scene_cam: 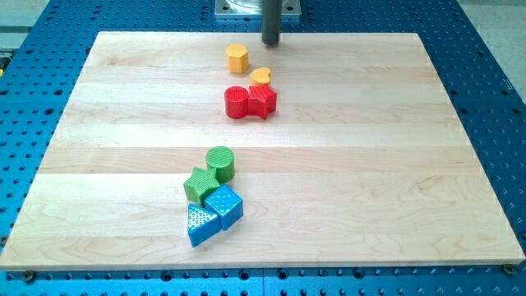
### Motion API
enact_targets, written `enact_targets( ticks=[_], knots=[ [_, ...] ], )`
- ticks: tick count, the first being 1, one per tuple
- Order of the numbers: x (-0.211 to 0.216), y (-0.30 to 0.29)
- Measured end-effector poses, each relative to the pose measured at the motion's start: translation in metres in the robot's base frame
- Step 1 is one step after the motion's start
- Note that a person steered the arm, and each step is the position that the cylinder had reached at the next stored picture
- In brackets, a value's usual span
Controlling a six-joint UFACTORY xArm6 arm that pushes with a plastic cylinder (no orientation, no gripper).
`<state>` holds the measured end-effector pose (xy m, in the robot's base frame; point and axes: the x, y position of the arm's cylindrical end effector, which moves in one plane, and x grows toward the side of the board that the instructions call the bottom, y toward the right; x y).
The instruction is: Push yellow blocks into red blocks
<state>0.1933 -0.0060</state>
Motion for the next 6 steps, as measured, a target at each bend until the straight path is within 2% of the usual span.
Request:
enact_targets(
  ticks=[1,2,3,4,5,6],
  knots=[
    [0.046,-0.056],
    [0.112,-0.025],
    [0.117,-0.029],
    [0.078,-0.009],
    [0.097,0.022],
    [0.135,0.004]
  ],
)
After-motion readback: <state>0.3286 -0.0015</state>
